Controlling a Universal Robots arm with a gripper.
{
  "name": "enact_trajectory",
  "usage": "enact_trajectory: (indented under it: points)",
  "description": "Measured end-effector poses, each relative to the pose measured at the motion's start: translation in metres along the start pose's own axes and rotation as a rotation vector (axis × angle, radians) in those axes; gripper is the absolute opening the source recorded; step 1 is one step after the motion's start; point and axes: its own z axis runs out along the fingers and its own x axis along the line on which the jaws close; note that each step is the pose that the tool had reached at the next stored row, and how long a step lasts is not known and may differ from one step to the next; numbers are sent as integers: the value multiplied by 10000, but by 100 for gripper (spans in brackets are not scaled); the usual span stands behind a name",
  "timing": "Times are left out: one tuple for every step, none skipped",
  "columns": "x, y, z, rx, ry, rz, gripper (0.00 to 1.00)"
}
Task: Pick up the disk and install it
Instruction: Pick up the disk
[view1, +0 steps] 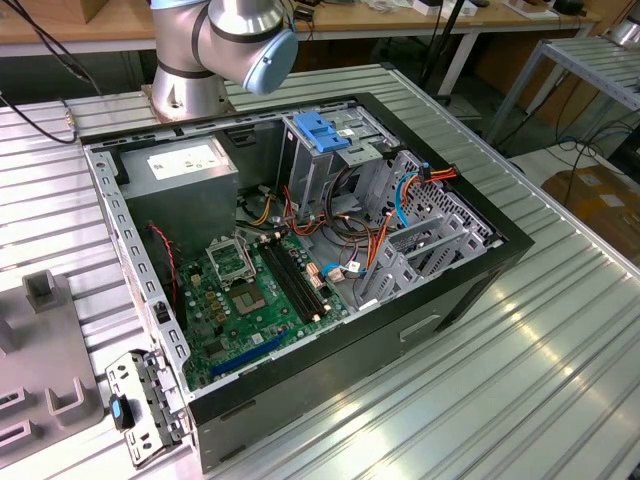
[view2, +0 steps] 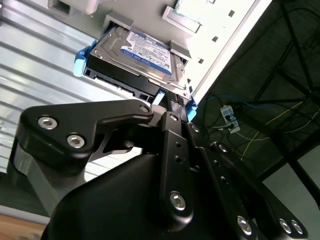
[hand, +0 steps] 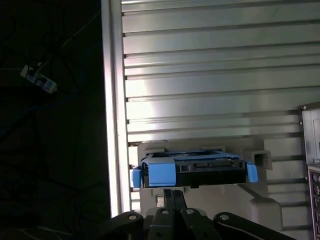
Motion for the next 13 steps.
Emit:
enact_trajectory:
  points:
    - [0, 0, 0, 3, 6, -125, 11]
    - [0, 0, 0, 5, 9, -217, 11]
    - [0, 0, 0, 9, 15, -334, 11]
    - [0, 0, 0, 13, 22, -530, 11]
    - [-1, 0, 0, 17, 29, -685, 11]
    - [-1, 0, 0, 21, 35, -830, 11]
    - [-1, 0, -1, 27, 46, -1070, 11]
    - [-1, 0, 0, 31, 52, -1226, 11]
    - [-1, -1, 0, 36, 60, -1431, 11]
    - [-1, -1, 0, 40, 67, -1577, 11]
    - [-1, 0, 0, 44, 73, -1731, 11]
    - [0, 0, 0, 49, 82, -1949, 11]
    - [-1, 0, 0, 54, 90, -2133, 11]
